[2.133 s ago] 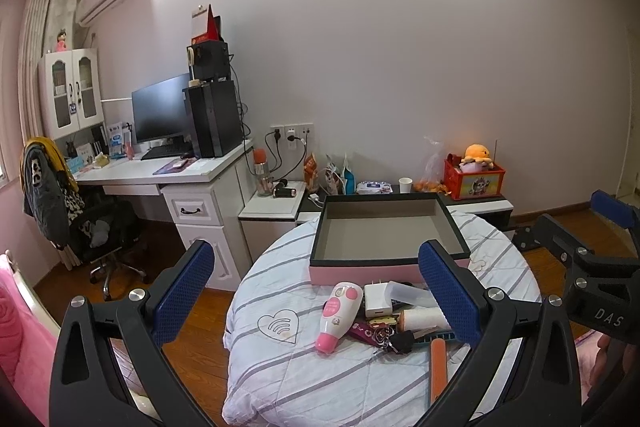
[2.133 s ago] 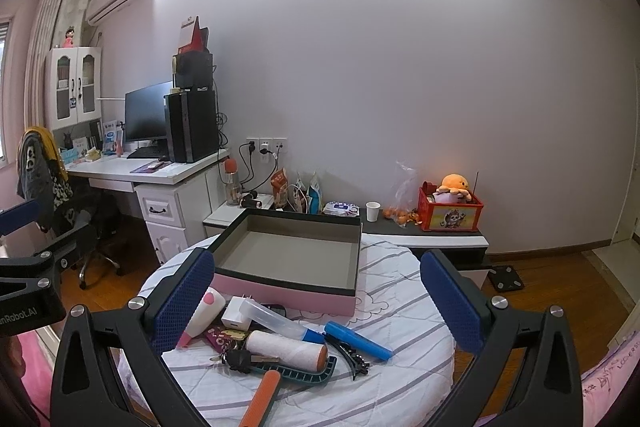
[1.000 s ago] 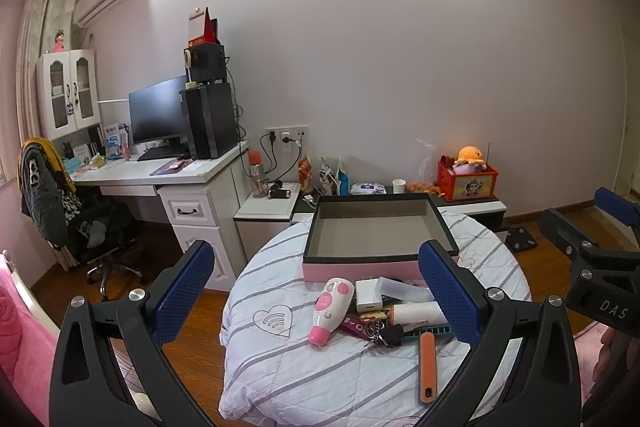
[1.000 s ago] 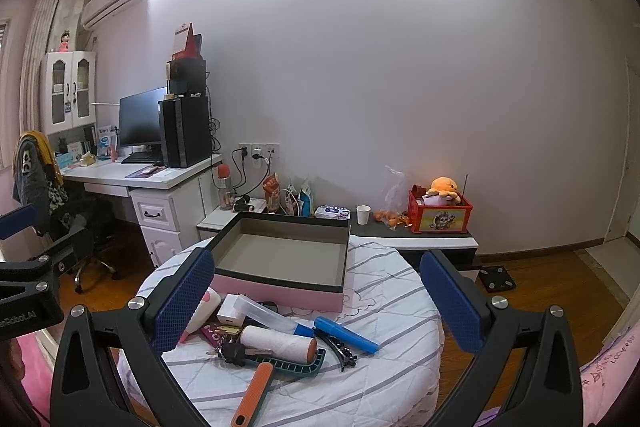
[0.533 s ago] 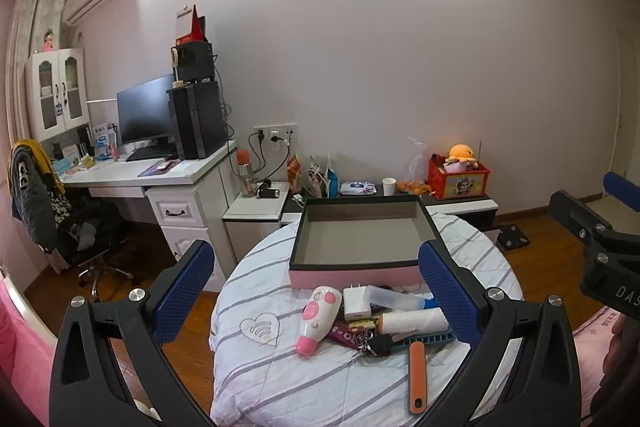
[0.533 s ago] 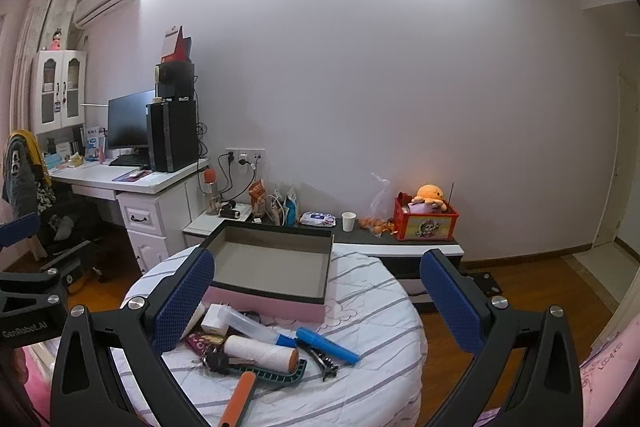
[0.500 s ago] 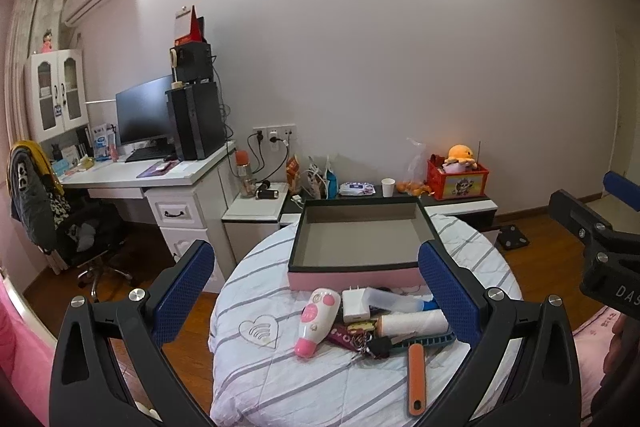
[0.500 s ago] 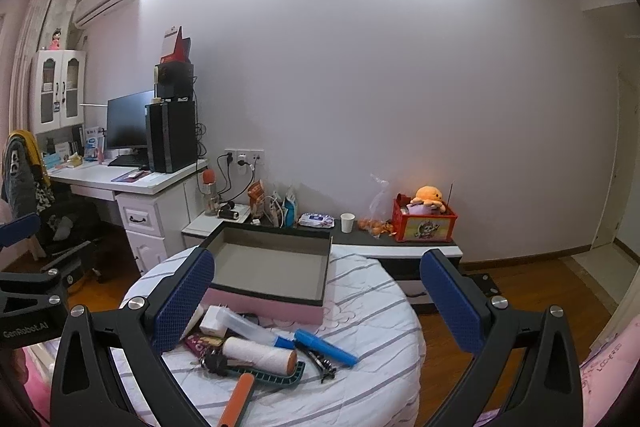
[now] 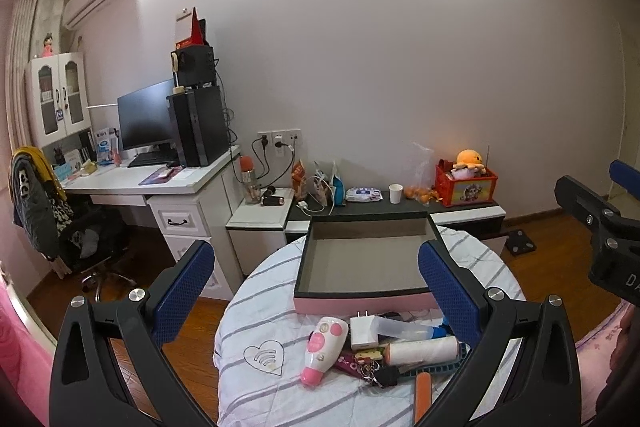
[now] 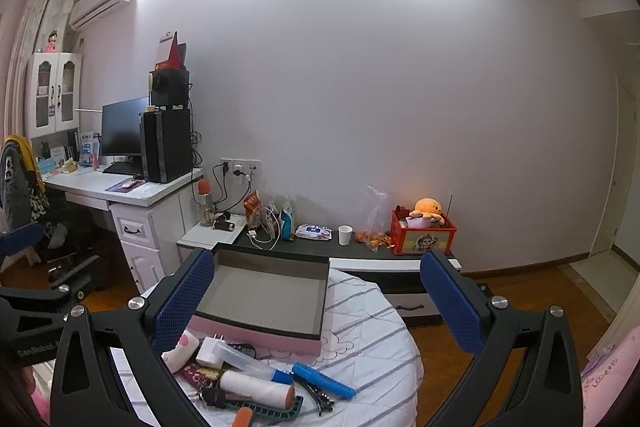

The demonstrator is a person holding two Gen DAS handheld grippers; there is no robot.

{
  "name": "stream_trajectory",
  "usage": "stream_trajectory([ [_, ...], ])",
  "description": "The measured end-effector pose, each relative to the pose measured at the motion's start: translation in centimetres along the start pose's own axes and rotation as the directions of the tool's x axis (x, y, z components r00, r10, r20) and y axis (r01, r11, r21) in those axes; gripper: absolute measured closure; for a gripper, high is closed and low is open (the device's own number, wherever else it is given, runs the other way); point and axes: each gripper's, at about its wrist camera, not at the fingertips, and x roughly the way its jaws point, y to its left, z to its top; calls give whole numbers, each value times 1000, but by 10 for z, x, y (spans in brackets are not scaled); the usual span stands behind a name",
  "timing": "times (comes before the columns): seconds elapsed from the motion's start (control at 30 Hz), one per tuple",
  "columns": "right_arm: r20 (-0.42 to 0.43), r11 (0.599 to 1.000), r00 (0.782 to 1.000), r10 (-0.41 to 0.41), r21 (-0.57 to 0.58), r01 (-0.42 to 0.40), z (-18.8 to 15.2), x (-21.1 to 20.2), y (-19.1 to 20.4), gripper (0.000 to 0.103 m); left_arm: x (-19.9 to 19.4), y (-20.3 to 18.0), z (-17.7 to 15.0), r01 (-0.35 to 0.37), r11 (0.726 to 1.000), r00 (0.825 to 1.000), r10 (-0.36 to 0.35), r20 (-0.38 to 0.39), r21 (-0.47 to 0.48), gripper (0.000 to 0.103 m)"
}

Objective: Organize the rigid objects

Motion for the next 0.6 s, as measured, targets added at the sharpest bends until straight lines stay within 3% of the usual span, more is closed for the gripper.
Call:
stream_trajectory([
  [0.6,-10,1000,1000,24,-13,-24,7,17,9,0,16,10,2,-27,1000,999,27,-22,-15,0],
])
